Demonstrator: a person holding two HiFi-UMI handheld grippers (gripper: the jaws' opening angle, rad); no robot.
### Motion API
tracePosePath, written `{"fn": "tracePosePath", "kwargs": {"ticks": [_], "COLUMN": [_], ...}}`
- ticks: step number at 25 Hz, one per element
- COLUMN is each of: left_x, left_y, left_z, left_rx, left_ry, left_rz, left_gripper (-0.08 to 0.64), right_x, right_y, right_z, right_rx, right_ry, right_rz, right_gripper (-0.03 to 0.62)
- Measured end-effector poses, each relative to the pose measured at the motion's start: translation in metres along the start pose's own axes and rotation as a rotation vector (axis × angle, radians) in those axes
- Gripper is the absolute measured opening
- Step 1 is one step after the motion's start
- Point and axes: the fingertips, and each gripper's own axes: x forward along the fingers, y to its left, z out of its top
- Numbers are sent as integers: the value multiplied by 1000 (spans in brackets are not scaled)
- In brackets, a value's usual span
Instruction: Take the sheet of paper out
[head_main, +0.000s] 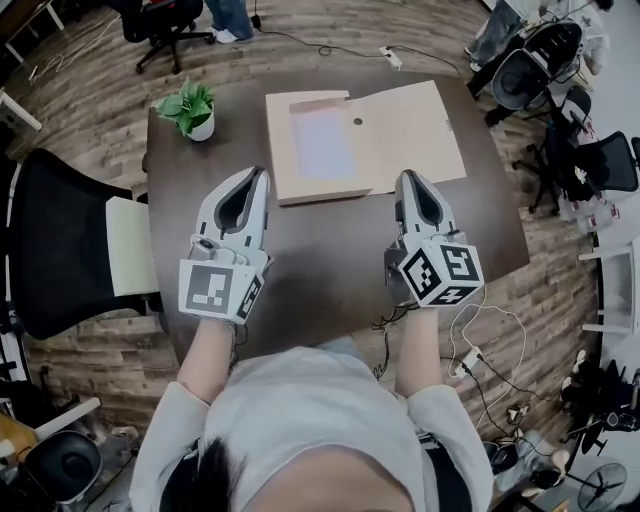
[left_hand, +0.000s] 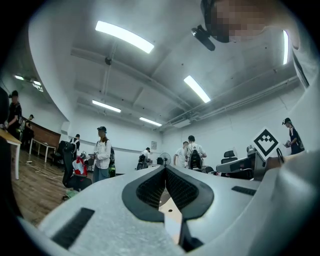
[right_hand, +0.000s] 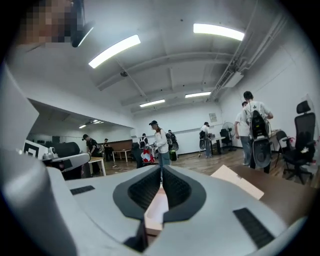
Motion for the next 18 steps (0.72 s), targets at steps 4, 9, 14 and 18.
{"fn": "tracePosePath", "kwargs": {"ticks": [4, 9, 14, 18], "left_x": [5, 17, 30, 41], "left_y": [-6, -7, -7, -5], "left_z": [-3, -11, -19, -27], "left_rx": [8, 11, 16, 16], "left_ry": [11, 23, 35, 52], "left_rz": [48, 113, 175, 220], "left_gripper": [9, 9, 9, 9], "right_x": [31, 71, 111, 142], "right_y": [-19, -39, -50, -59], "right_z": [-11, -34, -58, -86], "right_rx": [65, 83, 110, 108], "right_ry": [96, 236, 365, 483], "right_rz": [87, 181, 294, 360], "right_gripper": [17, 18, 18, 18]}}
